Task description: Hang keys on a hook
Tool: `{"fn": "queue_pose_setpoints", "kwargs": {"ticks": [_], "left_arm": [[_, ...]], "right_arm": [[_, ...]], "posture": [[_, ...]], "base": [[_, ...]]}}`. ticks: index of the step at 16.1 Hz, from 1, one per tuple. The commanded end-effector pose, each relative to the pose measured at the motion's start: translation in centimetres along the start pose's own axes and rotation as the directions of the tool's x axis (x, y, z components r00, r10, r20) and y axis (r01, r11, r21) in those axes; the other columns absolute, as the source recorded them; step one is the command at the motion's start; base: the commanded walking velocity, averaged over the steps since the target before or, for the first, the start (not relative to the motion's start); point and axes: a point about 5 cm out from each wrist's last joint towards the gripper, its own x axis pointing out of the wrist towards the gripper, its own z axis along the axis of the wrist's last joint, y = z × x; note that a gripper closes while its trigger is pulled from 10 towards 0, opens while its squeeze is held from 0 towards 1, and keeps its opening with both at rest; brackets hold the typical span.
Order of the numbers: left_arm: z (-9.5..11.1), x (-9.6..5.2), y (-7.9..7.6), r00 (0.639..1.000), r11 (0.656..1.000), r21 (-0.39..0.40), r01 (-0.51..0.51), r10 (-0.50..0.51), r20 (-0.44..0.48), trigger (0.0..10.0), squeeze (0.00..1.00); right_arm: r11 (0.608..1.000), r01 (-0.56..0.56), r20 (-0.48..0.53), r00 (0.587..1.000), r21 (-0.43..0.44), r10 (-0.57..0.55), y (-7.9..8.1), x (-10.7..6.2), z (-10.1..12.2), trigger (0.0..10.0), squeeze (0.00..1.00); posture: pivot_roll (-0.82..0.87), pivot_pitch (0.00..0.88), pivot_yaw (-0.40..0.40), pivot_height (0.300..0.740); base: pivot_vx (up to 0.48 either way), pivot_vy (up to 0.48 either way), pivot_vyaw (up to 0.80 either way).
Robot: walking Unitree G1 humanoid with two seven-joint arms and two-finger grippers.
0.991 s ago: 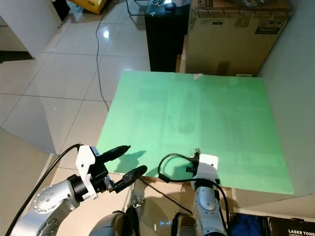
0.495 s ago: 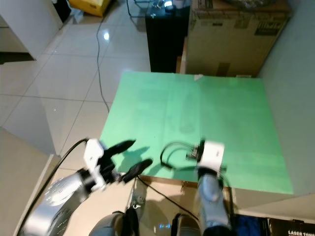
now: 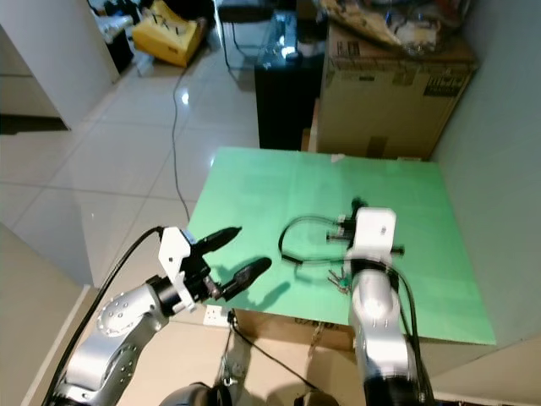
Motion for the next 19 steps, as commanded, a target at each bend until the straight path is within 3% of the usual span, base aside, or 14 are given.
{"fn": "queue_pose_setpoints", "kwargs": {"ticks": [1, 3, 6, 14, 19], "left_arm": [[-0.5, -0.3, -0.3, 0.999, 0.999, 0.005, 0.040, -0.039, -0.036, 10.0, 0.00], [-0.3, -0.6, -0.3, 0.998, 0.998, 0.026, 0.057, -0.056, -0.035, 10.0, 0.00], [-0.2, -1.0, 0.3, 0.998, 0.998, 0.046, 0.050, -0.047, -0.047, 10.0, 0.00], [0.0, -2.5, 0.5, 0.996, 0.998, 0.039, 0.050, -0.047, -0.082, 10.0, 0.00], [0.1, -2.7, 0.4, 0.995, 0.998, 0.030, 0.054, -0.051, -0.089, 10.0, 0.00]], "right_arm": [[1.000, 0.006, -0.043, 0.999, 0.022, -0.005, 0.3, -0.9, -0.8, 10.0, 1.00], [0.999, 0.008, -0.124, 0.992, 0.033, -0.004, 0.5, -2.9, -2.7, 10.0, 1.00], [1.000, -0.004, -0.194, 0.981, 0.010, 0.006, 0.6, -4.0, -4.2, 10.0, 1.00], [1.000, 0.020, -0.296, 0.955, 0.007, -0.017, 0.2, -4.2, -6.7, 10.0, 1.00], [0.997, 0.071, -0.296, 0.953, -0.012, -0.071, 0.2, -4.4, -6.5, 10.0, 1.00]], "posture": [[-0.11, 0.063, 0.076, 0.740], [-0.11, 0.083, 0.082, 0.740], [-0.11, 0.112, 0.102, 0.740], [-0.06, 0.164, 0.151, 0.740], [-0.07, 0.167, 0.148, 0.740]], "base": [[0.000, 0.000, 0.00], [0.000, 0.000, 0.00], [0.000, 0.000, 0.00], [0.000, 0.000, 0.00], [0.000, 0.000, 0.00]]}}
